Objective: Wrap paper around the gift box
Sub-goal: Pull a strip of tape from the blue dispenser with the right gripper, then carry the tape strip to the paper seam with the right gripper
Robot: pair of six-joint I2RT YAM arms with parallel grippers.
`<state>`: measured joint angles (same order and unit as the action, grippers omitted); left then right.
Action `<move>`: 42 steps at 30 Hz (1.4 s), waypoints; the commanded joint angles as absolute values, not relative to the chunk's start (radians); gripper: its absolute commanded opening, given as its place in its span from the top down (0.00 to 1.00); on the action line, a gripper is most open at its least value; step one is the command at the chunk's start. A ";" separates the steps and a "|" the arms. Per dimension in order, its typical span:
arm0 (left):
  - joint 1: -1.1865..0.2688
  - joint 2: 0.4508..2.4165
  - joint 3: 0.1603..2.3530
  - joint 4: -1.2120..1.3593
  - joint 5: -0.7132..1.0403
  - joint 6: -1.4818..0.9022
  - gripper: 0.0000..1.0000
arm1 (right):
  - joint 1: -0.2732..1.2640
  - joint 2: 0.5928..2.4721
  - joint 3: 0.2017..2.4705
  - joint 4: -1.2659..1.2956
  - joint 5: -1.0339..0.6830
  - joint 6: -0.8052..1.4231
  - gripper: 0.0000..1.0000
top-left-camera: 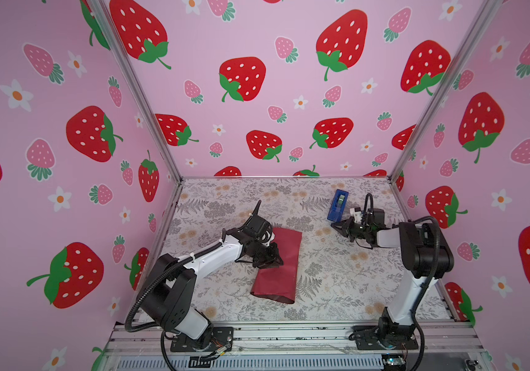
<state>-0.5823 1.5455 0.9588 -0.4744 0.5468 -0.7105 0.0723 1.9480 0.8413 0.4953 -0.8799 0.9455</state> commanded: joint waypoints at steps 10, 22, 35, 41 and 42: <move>-0.583 1.616 0.891 -0.555 0.418 -0.695 0.77 | 0.065 1.925 0.789 0.234 -0.763 0.719 1.00; -0.583 1.620 0.892 -0.557 0.420 -0.688 0.77 | 0.122 1.612 0.895 -0.098 -0.852 0.537 1.00; -0.579 1.626 0.898 -0.561 0.424 -0.680 0.77 | 0.561 1.545 1.032 -0.305 -0.957 0.455 1.00; -0.580 1.631 0.902 -0.560 0.427 -0.678 0.77 | 0.670 1.644 1.065 -0.398 -0.939 0.405 1.00; -0.579 1.632 0.903 -0.560 0.427 -0.679 0.77 | 0.684 1.657 1.066 -0.398 -0.942 0.403 1.00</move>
